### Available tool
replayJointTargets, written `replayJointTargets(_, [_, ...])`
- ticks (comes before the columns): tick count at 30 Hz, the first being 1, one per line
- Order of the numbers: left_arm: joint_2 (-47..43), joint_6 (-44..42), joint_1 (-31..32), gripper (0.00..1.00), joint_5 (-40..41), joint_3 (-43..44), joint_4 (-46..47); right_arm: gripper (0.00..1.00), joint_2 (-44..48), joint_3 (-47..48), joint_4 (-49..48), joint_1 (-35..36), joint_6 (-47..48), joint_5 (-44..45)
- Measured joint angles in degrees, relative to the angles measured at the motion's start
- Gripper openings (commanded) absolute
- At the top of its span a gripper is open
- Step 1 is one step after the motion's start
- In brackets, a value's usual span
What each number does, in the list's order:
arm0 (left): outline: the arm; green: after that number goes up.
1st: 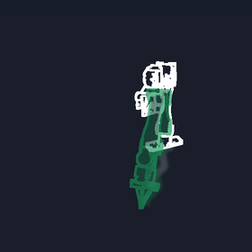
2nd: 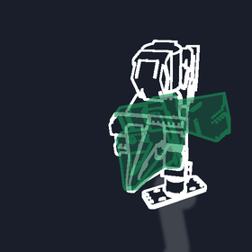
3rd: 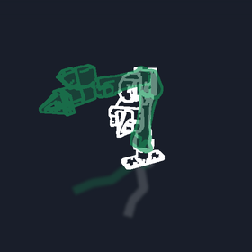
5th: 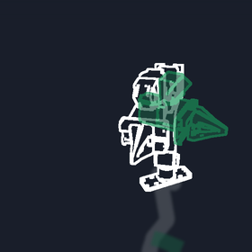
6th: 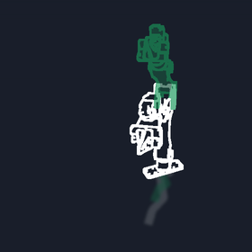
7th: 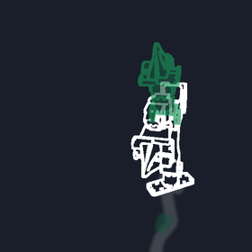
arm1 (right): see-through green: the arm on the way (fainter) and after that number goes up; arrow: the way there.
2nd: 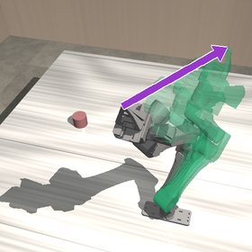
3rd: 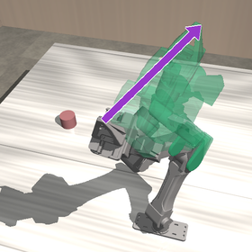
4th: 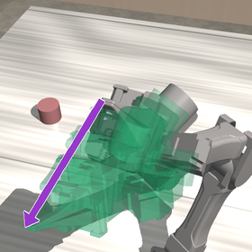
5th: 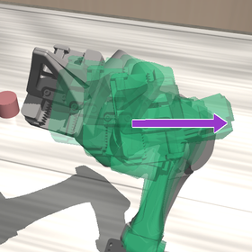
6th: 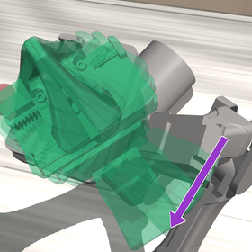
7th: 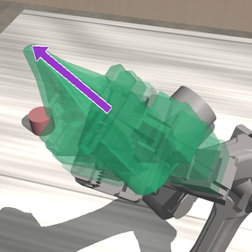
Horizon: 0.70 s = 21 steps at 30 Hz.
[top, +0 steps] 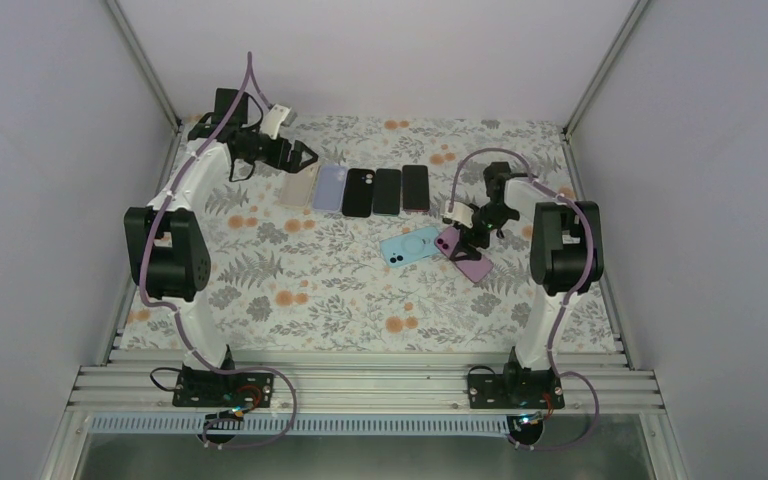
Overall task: Take the phone out of the phone case
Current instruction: Pick up the phone at the center of the board.
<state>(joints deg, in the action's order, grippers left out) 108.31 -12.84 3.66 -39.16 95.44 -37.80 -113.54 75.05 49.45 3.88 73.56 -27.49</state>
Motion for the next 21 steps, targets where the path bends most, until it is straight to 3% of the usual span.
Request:
replayJointTargets(11, [0.1, 0.0, 0.0, 1.0, -0.1, 0.0, 0.0, 0.99, 0.1, -0.7, 0.2, 0.5, -5.4, -1.3])
replayJointTargets(21, [0.1, 0.2, 0.0, 1.0, -0.1, -1.3, 0.5, 0.99, 8.2, -9.2, -5.8, 0.2, -22.8, 0.5])
